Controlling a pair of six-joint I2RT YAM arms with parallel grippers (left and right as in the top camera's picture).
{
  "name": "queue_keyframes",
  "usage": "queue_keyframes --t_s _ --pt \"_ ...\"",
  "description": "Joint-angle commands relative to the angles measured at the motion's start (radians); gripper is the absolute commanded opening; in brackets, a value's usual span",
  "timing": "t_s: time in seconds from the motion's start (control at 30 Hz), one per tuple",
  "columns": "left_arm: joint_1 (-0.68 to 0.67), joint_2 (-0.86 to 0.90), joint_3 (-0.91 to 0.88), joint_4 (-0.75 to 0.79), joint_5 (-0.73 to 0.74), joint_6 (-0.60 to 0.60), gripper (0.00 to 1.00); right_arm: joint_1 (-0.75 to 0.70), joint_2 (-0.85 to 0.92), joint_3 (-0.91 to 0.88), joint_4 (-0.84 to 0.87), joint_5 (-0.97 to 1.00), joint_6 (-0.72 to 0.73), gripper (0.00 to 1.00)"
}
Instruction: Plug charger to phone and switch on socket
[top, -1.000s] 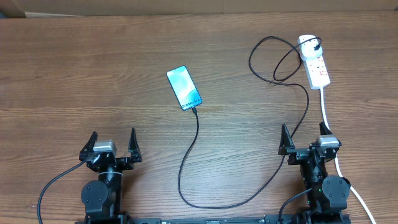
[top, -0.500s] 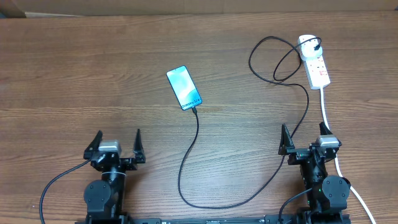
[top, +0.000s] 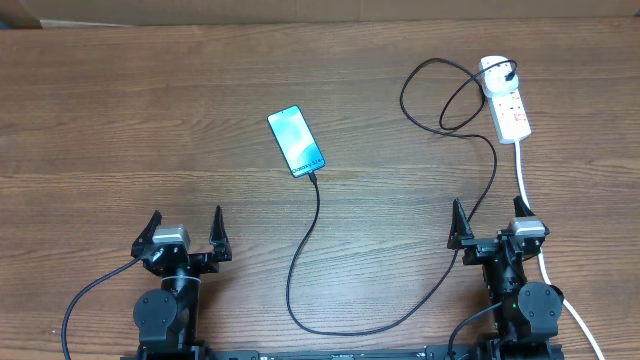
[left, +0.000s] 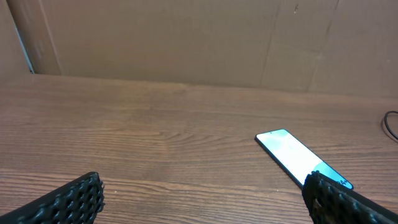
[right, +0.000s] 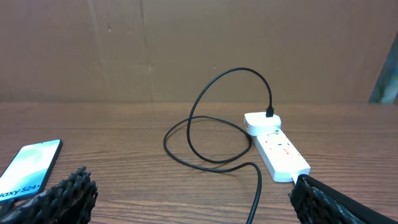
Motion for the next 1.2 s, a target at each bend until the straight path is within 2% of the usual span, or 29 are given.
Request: queue_keyframes --t_s 0.0,0.3,1.17 --pt "0.003 -0.013 -0.005 0.000 0.006 0.005 0.99 -0.005 -0.009 -0.011 0.005 0.003 0.002 1.00" --pt "0.003 -0.013 -0.005 0.000 0.005 0.054 0.99 -0.005 -0.009 -0.011 0.005 0.004 0.002 1.00" --pt "0.004 -0.012 -0.005 0.000 0.006 0.054 1.00 -0.005 -0.009 -0.011 0.005 0.003 0.002 1.00"
